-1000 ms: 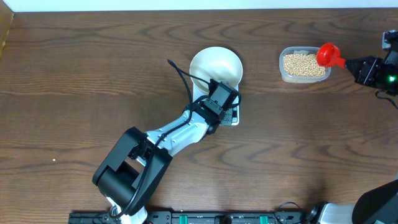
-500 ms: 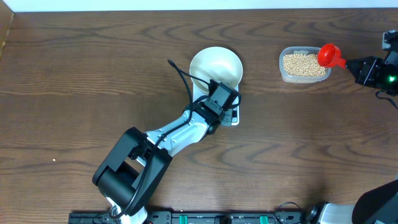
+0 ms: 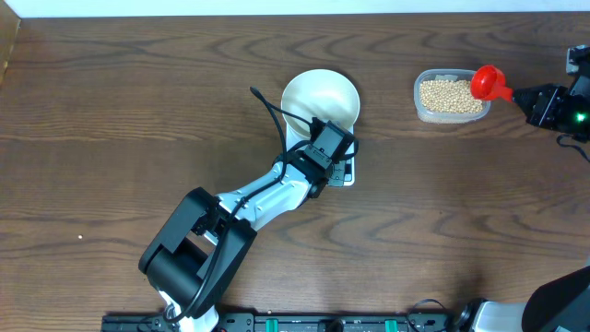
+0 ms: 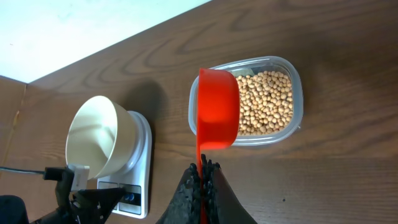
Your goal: Scoop item into bowl and weigh 50g on scale
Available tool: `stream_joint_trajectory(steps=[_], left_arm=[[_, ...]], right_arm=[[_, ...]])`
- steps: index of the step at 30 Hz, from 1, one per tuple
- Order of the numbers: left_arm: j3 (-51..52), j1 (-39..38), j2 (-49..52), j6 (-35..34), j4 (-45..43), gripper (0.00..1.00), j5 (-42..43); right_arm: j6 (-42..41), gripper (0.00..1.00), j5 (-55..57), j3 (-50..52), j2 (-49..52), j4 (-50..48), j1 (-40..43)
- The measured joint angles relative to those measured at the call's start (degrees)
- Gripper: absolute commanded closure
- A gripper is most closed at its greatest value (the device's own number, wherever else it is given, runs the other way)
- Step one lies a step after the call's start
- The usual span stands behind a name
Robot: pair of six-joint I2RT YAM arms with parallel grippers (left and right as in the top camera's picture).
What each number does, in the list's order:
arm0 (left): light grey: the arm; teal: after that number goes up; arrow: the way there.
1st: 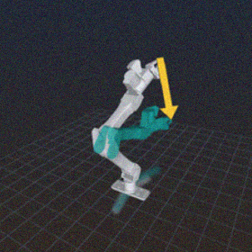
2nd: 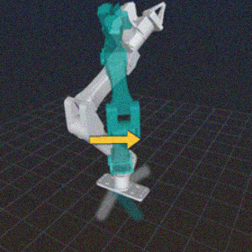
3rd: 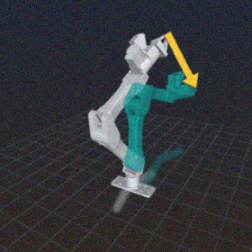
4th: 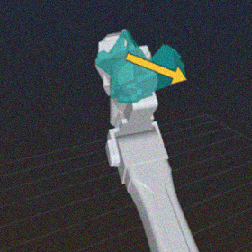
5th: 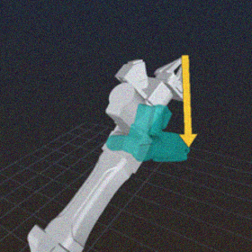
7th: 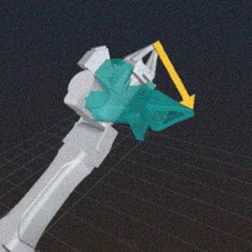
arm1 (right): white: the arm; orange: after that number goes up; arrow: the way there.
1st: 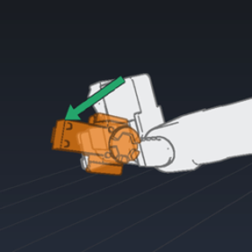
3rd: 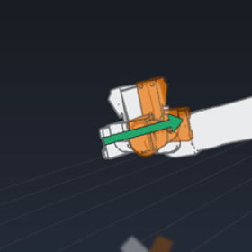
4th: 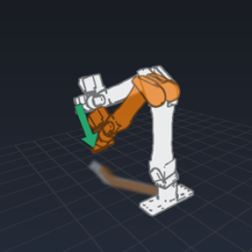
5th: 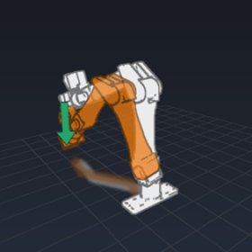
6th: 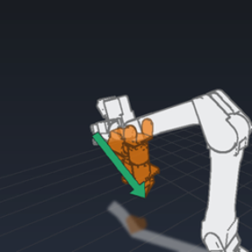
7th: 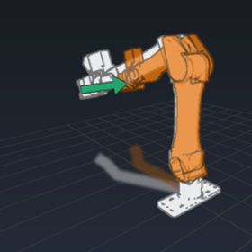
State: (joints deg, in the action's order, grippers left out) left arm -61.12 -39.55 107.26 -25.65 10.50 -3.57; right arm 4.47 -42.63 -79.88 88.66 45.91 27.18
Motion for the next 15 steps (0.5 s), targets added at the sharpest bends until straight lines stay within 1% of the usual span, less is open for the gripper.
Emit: stream_joint_trajectory(steps=[15], left_arm=[[-0.70,0.00,0.22,-0.22,1.79,0.93,-0.02]], right_arm=[[0.00,0.99,0.00,0.00,0.00,0.20,0.00]])
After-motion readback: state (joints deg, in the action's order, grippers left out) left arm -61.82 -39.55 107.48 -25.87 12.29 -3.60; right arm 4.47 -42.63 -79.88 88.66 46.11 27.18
